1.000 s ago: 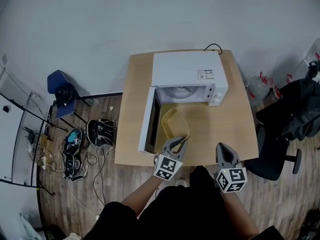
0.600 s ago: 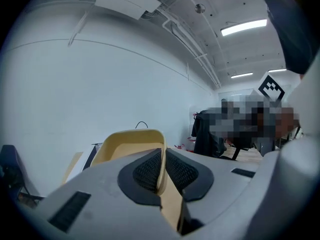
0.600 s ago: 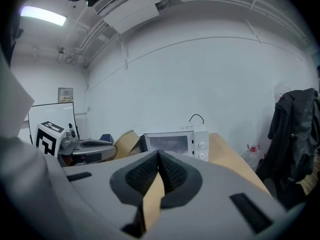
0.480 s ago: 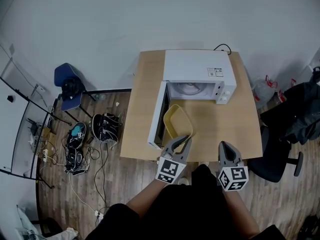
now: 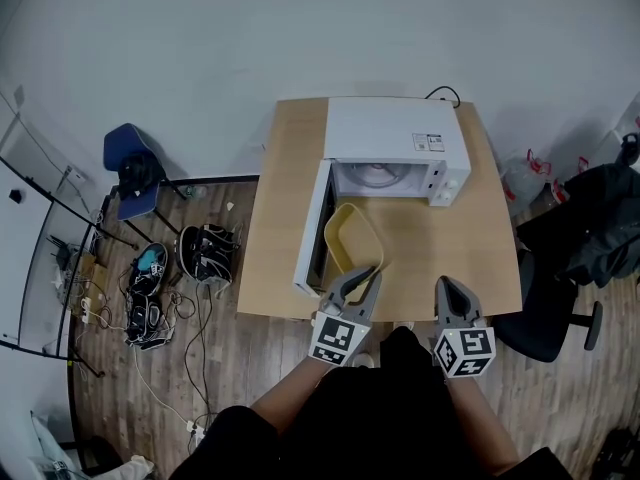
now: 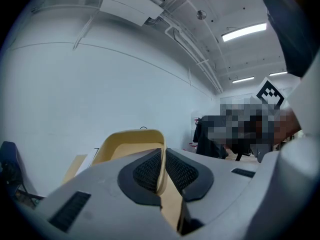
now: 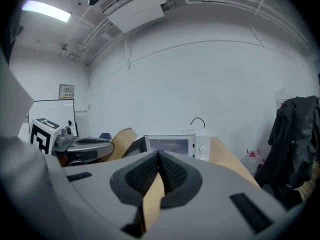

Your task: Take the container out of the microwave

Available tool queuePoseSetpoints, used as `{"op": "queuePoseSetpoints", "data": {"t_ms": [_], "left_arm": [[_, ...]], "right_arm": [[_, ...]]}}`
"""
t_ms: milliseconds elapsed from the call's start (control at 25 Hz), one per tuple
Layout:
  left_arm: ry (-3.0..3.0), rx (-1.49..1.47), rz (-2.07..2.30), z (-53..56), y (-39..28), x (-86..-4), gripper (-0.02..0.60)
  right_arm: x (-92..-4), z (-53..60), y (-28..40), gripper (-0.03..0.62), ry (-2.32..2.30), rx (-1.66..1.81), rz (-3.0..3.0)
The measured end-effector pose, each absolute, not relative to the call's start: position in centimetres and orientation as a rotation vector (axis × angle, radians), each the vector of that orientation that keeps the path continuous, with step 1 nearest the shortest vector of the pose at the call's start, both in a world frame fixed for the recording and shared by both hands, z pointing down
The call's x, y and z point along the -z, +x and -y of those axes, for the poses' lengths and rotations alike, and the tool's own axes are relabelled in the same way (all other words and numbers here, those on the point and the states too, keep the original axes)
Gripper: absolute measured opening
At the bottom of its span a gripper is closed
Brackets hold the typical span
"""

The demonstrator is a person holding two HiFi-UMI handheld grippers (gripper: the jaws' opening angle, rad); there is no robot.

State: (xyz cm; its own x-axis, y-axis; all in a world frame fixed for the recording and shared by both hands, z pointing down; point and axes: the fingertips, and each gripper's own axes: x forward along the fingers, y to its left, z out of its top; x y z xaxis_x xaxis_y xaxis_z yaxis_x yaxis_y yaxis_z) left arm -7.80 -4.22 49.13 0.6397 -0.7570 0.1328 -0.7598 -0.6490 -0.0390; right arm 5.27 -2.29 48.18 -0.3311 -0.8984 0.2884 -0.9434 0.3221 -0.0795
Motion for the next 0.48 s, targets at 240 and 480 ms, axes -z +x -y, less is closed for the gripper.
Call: {"op": "queuePoseSetpoints", "data": {"t_ms": [240,480], "left_arm": [[2.824,-0.218,1.303,4.9,-7.5,-49.3,0.031],[2.806,-0.228,1.301,5.5,-7.2,-49.7,0.031]], "right_arm": [[-48.9,3.0,5.7,0.06,1.66,-0.319,2.36],[-49.3,3.8,5.6,0.06,1.647,-0.323,2.359]]}}
